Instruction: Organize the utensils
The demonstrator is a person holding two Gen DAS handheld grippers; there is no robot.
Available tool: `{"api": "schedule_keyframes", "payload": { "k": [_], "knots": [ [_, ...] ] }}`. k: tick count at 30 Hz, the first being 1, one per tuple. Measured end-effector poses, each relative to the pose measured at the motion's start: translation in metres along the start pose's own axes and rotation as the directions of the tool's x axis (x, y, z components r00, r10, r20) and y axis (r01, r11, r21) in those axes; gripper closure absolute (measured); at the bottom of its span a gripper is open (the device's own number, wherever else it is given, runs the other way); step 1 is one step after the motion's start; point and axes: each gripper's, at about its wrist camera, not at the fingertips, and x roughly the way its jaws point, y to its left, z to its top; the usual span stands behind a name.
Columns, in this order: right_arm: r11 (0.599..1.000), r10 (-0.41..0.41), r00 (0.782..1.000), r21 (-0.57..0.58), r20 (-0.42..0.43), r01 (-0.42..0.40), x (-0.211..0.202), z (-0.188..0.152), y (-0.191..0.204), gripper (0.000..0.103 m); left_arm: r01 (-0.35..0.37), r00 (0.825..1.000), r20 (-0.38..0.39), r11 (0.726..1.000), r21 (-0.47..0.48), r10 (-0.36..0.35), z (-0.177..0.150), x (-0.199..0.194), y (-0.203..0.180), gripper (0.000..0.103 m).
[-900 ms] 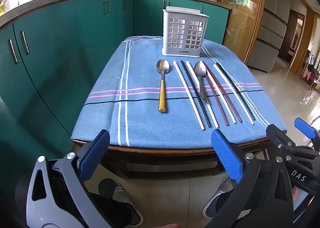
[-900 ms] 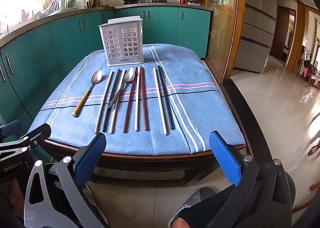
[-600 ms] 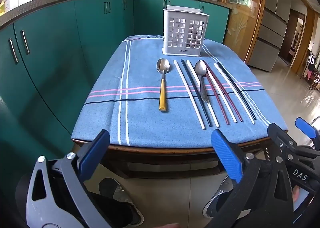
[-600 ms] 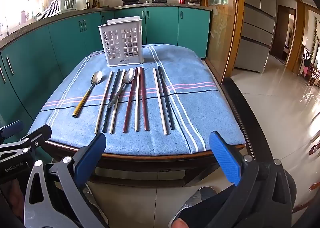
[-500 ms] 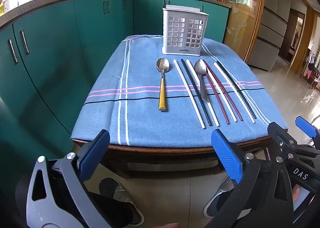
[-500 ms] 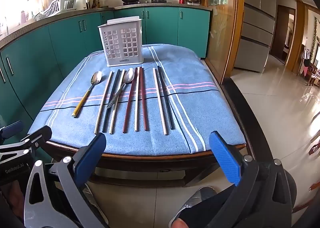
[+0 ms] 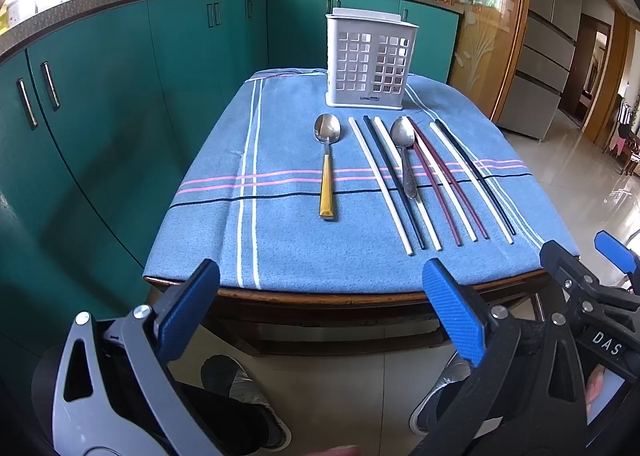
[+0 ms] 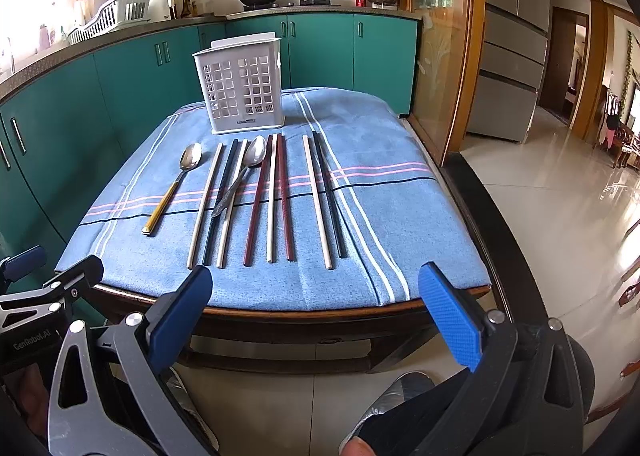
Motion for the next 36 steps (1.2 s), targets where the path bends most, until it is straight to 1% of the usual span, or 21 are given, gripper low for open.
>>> {"api": "schedule_keyframes", "payload": {
  "k": [36],
  "knots": [
    [1.0,-0.006,1.0,0.003,0.011,0.006,0.0,-0.0006,-0.0007,0.003,-0.004,1.0,-0.012,1.0,0.005,0.004,-0.0019,0.0017,0.0004,0.003]
  ]
}}
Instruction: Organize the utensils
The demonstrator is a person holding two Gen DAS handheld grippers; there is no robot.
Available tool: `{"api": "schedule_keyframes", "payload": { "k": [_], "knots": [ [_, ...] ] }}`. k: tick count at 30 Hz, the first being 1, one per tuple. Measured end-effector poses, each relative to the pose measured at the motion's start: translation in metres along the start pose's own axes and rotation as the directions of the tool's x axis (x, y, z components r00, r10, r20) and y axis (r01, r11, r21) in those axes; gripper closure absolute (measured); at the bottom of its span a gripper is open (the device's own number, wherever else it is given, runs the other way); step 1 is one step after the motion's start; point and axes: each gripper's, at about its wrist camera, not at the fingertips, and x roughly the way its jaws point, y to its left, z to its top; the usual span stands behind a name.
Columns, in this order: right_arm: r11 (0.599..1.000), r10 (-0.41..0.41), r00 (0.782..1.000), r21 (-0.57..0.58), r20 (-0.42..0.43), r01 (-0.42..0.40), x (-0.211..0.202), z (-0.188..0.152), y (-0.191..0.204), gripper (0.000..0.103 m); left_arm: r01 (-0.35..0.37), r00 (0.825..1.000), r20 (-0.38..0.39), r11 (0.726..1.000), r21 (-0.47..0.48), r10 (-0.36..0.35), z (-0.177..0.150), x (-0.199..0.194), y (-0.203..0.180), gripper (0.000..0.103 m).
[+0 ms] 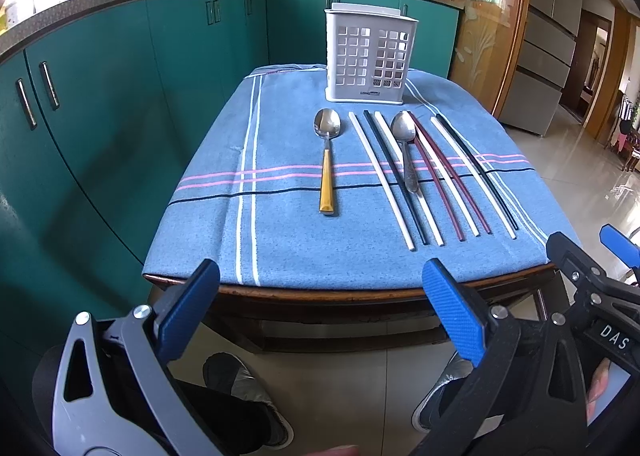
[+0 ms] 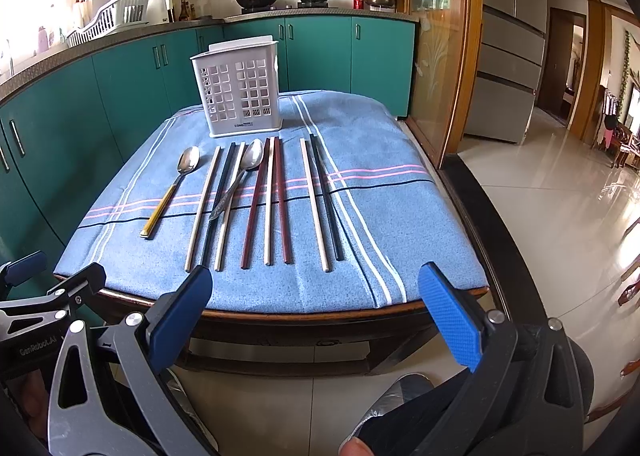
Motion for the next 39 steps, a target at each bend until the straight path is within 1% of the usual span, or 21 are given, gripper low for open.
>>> {"api": "schedule_keyframes", "payload": {
  "k": [28,33,35,37,38,39],
  "knots": [
    [1.0,0.012,1.0,-0.004,0.006,-0.012,-0.005,-0.001,-0.001,0.003,0.012,1.0,0.0,1.0,0.01,-0.012,0.0,-0.001,-0.005,0.003],
    [1.0,0.014,1.0,-0.002,0.013,-0.014,-0.006,0.0,-0.001,0.003,0.03,1.0,-0.008,0.999,0.024,-0.03,-0.001,-0.002,-0.006,0.003],
    [0.999,0.035,0.999,0.005,0.039,-0.035,-0.012,0.002,-0.003,0.003,0.033,0.999,-0.006,0.999,0.039,-0.032,0.0,-0.005,-0.006,0.003],
    [0.999,0.048,0.993,0.018,0.111,-0.051,-0.027,0.004,-0.006,0.003,0.035,0.999,0.011,0.998,0.053,-0.035,0.002,-0.013,-0.007,0.003],
    [0.998,0.047,0.984,0.022,0.173,-0.052,-0.038,0.005,-0.008,0.003,0.038,0.999,0.018,0.998,0.058,-0.039,0.003,-0.017,-0.007,0.003],
    [0.998,0.046,0.97,0.02,0.237,-0.052,-0.05,0.007,-0.01,0.003,0.044,0.999,0.027,0.997,0.064,-0.046,0.005,-0.023,-0.006,0.003]
  ]
}}
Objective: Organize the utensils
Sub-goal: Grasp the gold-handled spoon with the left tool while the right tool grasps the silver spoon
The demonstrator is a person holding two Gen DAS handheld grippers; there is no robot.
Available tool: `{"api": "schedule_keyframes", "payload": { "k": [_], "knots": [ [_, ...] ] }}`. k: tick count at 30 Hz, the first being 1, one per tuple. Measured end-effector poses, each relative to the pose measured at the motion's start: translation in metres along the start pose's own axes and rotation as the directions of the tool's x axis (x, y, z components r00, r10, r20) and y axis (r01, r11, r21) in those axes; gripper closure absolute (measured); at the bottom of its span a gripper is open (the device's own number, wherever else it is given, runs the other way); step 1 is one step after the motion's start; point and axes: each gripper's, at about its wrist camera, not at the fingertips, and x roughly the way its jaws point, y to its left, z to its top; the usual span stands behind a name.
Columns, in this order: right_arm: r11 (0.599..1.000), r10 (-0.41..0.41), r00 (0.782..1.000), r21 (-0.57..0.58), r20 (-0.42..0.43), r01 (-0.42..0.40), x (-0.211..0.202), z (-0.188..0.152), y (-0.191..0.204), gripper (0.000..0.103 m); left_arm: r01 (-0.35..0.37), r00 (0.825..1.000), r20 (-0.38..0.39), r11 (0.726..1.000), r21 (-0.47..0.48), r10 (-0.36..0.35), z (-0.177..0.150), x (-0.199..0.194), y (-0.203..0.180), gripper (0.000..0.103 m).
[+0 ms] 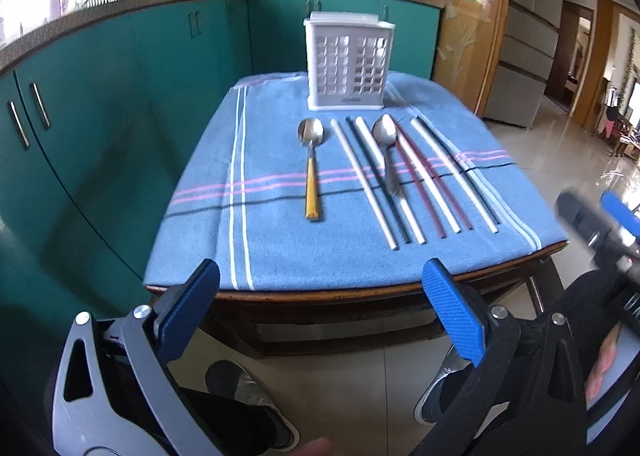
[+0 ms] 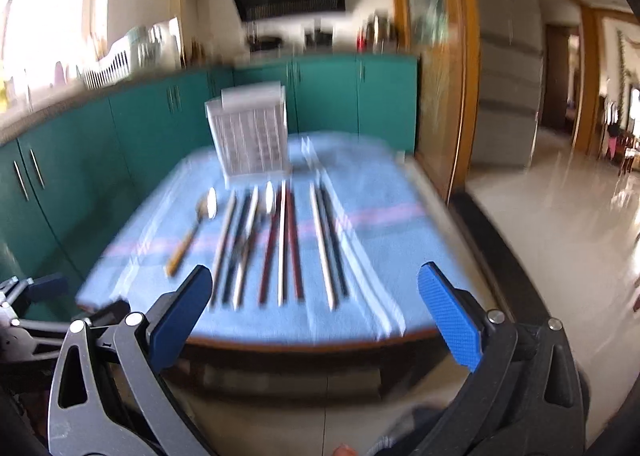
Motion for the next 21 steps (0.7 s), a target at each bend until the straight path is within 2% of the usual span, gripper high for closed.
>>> {"api": "schedule_keyframes", "payload": {
  "k": [2,3,4,5,6,8,11,13,16,19,21],
  "knots": [
    [1.0,0.009,0.994,-0.004,0.112,-0.009,-0.02,0.005,-0.003,0.003,0.01,1.0,-0.001,1.0,0.0,-0.01,0.006,-0.009,0.004,0.003],
    [1.0,0.02,0.985,-0.004,0.171,-0.019,-0.029,0.005,-0.005,0.003,0.052,0.999,0.015,0.999,-0.005,-0.051,0.009,-0.017,0.008,0.003],
    [1.0,0.026,0.98,-0.005,0.195,-0.025,-0.032,0.005,-0.007,0.003,0.09,0.995,0.047,0.996,-0.004,-0.089,0.012,-0.026,0.012,0.003],
    [0.999,0.042,0.985,-0.019,0.165,-0.039,-0.027,0.007,-0.007,0.003,0.089,0.994,0.07,0.996,-0.001,-0.089,0.014,-0.032,0.015,0.003],
    [0.997,0.062,0.994,-0.04,0.089,-0.059,-0.016,0.01,-0.008,0.003,0.063,0.993,0.104,0.998,0.011,-0.063,0.016,-0.037,0.016,0.003],
    [0.994,0.095,0.995,-0.05,0.036,-0.093,-0.004,0.013,-0.011,0.003,0.014,0.991,0.129,0.999,0.035,-0.018,0.018,-0.032,0.017,0.003],
    [0.994,0.089,0.995,-0.073,0.035,-0.086,0.006,0.022,-0.015,0.003,0.061,0.991,0.113,0.997,0.046,-0.066,0.024,-0.013,0.025,0.003],
    [0.984,0.144,0.989,-0.106,0.018,-0.142,0.014,0.038,-0.017,0.003,0.104,0.99,0.096,0.995,0.008,-0.104,0.04,-0.004,0.034,0.003],
    [0.959,0.237,0.971,-0.151,-0.042,-0.241,0.036,0.068,-0.018,0.003,0.088,0.989,0.121,0.996,0.011,-0.089,0.077,0.007,0.04,0.003],
    [0.907,0.349,0.928,-0.205,-0.127,-0.369,0.072,0.106,-0.012,0.003,0.083,0.987,0.136,0.996,0.016,-0.084,0.115,0.021,0.044,0.003],
    [0.885,0.394,0.906,-0.205,-0.152,-0.419,0.094,0.125,-0.012,0.003,0.06,0.99,0.127,0.998,0.024,-0.063,0.137,0.035,0.045,0.003]
  ]
}}
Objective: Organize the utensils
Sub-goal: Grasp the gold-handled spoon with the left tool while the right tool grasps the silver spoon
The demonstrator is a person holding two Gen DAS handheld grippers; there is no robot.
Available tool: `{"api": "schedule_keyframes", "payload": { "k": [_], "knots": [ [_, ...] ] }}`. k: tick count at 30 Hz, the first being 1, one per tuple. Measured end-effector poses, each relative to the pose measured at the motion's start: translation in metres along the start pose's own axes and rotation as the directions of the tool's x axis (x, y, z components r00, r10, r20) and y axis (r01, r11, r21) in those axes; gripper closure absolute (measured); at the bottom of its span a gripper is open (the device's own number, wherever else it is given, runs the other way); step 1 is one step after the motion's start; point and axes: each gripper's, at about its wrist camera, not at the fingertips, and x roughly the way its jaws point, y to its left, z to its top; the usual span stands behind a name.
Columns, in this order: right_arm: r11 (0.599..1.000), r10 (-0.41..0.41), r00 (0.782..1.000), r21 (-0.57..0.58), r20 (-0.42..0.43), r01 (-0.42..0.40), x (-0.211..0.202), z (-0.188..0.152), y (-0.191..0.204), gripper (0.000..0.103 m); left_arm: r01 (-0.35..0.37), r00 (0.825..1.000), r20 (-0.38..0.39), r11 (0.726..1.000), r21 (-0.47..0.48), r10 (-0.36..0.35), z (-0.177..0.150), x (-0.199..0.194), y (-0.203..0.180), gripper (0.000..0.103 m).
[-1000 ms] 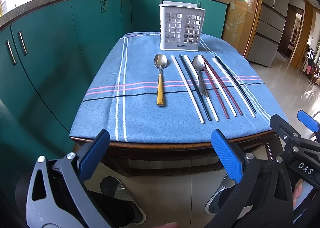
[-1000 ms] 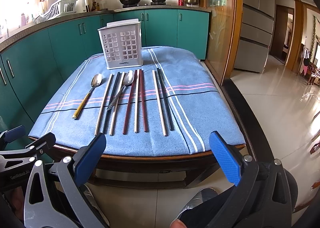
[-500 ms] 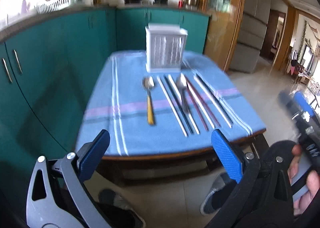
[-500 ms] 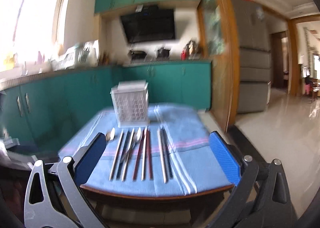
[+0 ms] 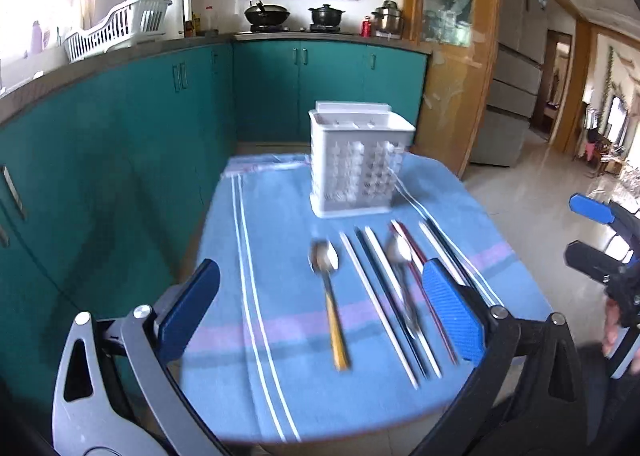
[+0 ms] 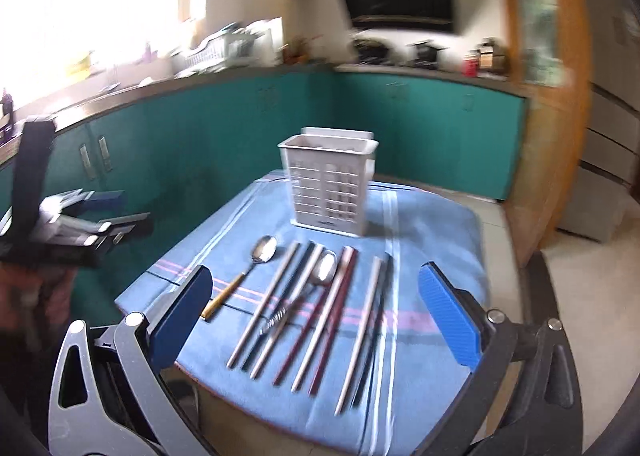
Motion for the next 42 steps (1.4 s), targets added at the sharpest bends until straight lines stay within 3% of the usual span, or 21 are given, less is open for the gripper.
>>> {"api": "schedule_keyframes", "payload": {
  "k": [3,6,11,14,18,19,24,28,33,39,42],
  "knots": [
    [0.994,0.109,0.993,0.005,-0.036,-0.109,0.039,0.03,-0.019,0.004,0.009,0.999,-0.05,1.0,0.018,-0.009,0.032,0.038,0.002,0.003],
    [0.986,0.161,0.983,0.059,-0.092,-0.156,0.079,0.036,-0.04,0.004,0.091,0.987,-0.126,0.995,-0.039,-0.095,0.05,0.084,0.011,0.003],
    [0.968,0.224,0.947,0.167,-0.232,-0.188,0.134,0.001,-0.059,0.004,0.099,0.964,-0.23,0.983,-0.156,-0.134,0.032,0.148,0.037,0.003],
    [0.961,0.257,0.915,0.177,-0.31,-0.21,0.16,-0.01,-0.058,0.019,0.129,0.947,-0.283,0.987,-0.1,-0.152,0.019,0.175,0.034,0.004],
    [0.942,0.322,0.884,0.212,-0.339,-0.261,0.181,-0.016,-0.062,0.051,0.18,0.927,-0.327,0.983,-0.049,-0.186,0.014,0.203,0.035,0.025],
    [0.94,0.329,0.876,0.212,-0.351,-0.269,0.186,-0.015,-0.062,0.054,0.181,0.924,-0.335,0.982,-0.046,-0.186,0.012,0.207,0.035,0.032],
    [0.934,0.35,0.853,0.206,-0.387,-0.29,0.206,-0.015,-0.061,0.061,0.225,0.901,-0.374,0.974,-0.03,-0.219,0.007,0.229,0.037,0.046],
    [0.924,0.376,0.836,0.234,-0.399,-0.303,0.22,-0.02,-0.066,0.065,0.235,0.892,-0.398,0.972,0.005,-0.214,0.004,0.238,0.032,0.049],
    [0.912,0.401,0.816,0.264,-0.416,-0.314,0.231,-0.026,-0.069,0.068,0.255,0.879,-0.407,0.966,-0.038,-0.248,0.005,0.244,0.035,0.05],
    [0.906,0.409,0.814,0.286,-0.413,-0.311,0.234,-0.026,-0.075,0.069,0.281,0.865,-0.423,0.959,-0.037,-0.27,0.003,0.252,0.025,0.053],
    [0.902,0.418,0.815,0.293,-0.401,-0.318,0.234,-0.024,-0.078,0.069,0.285,0.864,-0.419,0.957,-0.047,-0.278,0.003,0.253,0.025,0.059]
  ]
}}
